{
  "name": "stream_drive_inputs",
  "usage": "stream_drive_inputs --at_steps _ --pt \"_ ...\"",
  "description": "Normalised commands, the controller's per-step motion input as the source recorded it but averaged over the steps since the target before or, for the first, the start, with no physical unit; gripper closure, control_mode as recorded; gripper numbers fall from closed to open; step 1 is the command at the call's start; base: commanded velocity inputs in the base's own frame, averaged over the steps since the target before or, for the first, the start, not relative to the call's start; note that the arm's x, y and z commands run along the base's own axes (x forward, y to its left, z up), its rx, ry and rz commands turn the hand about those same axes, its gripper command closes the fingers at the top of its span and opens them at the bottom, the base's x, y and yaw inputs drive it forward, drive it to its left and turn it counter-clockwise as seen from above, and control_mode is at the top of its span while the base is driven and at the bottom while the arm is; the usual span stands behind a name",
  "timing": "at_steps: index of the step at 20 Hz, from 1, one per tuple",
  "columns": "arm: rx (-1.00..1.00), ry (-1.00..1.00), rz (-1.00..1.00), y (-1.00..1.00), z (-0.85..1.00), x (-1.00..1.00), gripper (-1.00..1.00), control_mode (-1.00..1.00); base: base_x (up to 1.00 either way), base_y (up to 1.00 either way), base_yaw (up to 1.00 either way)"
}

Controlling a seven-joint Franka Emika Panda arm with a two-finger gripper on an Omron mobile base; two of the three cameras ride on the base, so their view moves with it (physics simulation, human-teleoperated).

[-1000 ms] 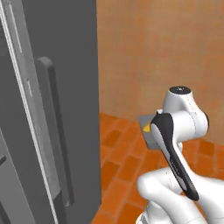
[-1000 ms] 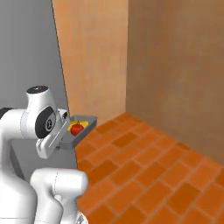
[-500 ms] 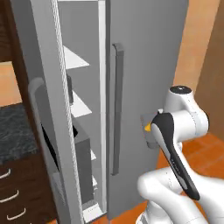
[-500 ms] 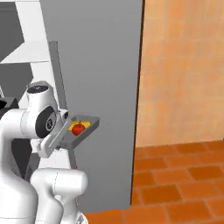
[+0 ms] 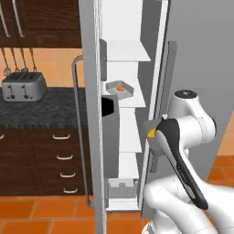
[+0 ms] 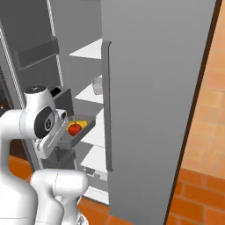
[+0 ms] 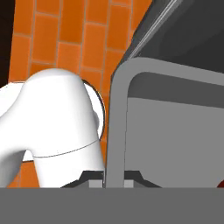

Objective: Take the meat container that has the shrimp and place it on the second highest rack of the freezer. Then take the vegetable container that has the tomato and corn and place it on the highest rack of the freezer.

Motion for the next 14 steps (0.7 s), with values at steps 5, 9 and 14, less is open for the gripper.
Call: stream_drive_inputs --at_steps 5,9,14 --pt "0.00 0.00 0.00 0.00 0.00 0.00 1.00 1.00 -0.07 -0.39 0.00" --pt "0.00 0.00 0.00 0.00 0.00 0.00 1.00 1.00 0.45 0.05 0.03" --pt "0.00 0.00 0.00 0.00 0.00 0.00 1.00 1.00 0.66 0.00 0.07"
